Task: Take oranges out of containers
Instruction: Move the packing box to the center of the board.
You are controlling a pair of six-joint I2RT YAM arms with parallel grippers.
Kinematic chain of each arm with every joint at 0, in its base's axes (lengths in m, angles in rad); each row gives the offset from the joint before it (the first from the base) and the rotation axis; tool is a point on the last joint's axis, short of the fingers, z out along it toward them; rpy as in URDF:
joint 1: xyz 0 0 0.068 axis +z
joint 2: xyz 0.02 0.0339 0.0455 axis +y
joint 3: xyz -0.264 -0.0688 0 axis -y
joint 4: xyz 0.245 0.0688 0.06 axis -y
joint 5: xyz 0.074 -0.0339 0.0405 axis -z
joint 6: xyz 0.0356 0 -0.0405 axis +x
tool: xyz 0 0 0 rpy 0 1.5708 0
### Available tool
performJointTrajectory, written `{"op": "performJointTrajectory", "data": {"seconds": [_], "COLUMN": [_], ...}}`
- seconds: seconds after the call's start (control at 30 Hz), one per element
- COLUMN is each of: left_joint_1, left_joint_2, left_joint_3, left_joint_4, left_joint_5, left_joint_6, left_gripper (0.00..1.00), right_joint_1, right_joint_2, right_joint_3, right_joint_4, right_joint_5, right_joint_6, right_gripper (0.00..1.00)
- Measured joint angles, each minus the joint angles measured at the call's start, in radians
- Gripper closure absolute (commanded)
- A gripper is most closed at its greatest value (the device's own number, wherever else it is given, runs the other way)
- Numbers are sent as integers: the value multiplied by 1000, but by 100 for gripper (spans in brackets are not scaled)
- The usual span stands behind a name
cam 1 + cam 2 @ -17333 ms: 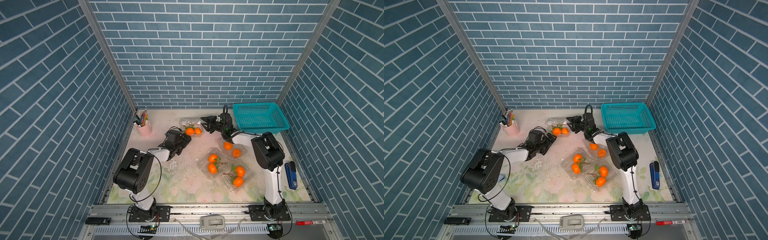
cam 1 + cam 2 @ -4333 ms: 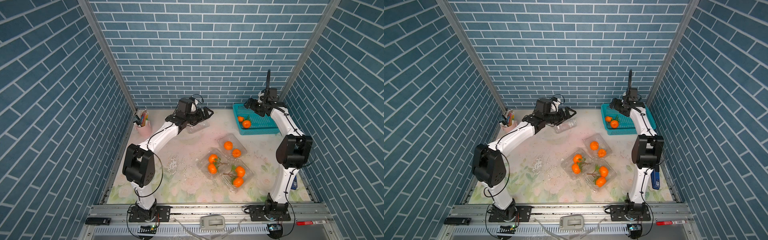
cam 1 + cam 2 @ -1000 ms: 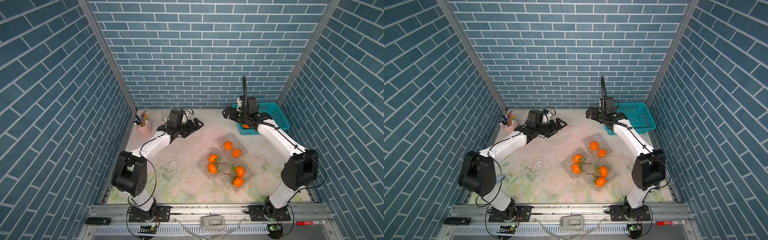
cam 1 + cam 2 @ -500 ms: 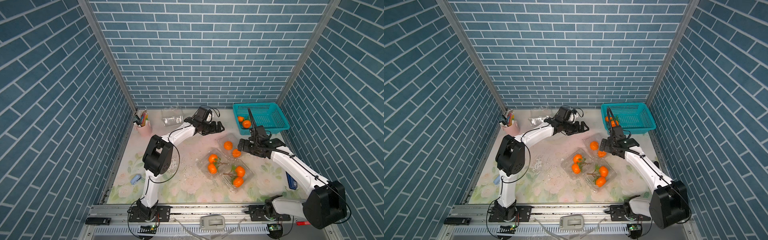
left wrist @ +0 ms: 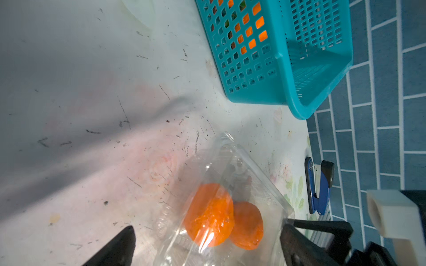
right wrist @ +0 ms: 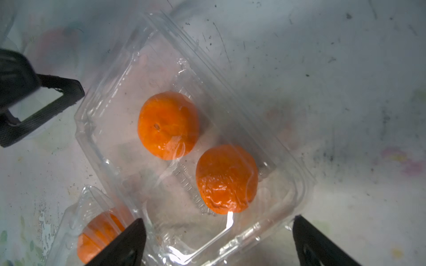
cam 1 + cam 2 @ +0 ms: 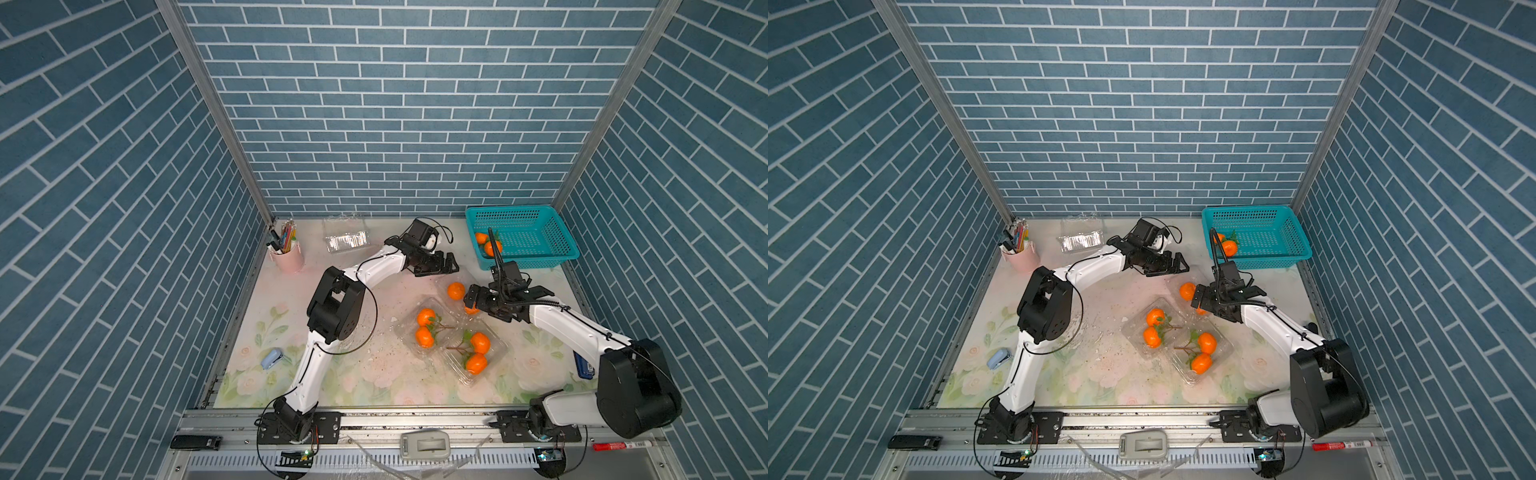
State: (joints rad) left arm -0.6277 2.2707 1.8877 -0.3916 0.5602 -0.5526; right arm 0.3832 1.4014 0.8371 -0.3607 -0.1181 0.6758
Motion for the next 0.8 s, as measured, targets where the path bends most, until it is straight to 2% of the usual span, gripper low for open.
{"op": "performJointTrajectory", "data": {"seconds": [0.3, 0.53, 0.7, 0.8], "left_joint_1": [93, 179, 257, 294], "left_joint_2": [-50, -208, -241, -236], "left_joint_3": [-199, -369, -373, -341], "left_joint_4": [179, 203, 190, 119], "left_joint_5": [78, 41, 26, 13], "left_joint_6": [-134, -171, -174, -164], "left_gripper": [1, 1, 1, 1], "right_joint_1": [0, 3, 5, 5], "right_joint_2": [193, 360, 519, 585], "right_joint_3": [186, 396, 591, 688], "right_joint_4": [93, 125, 137, 131], "right_joint_5": [-95, -163, -204, -221], "right_joint_6": [-32, -47, -45, -45], "right_gripper": [2, 3, 3, 3]}}
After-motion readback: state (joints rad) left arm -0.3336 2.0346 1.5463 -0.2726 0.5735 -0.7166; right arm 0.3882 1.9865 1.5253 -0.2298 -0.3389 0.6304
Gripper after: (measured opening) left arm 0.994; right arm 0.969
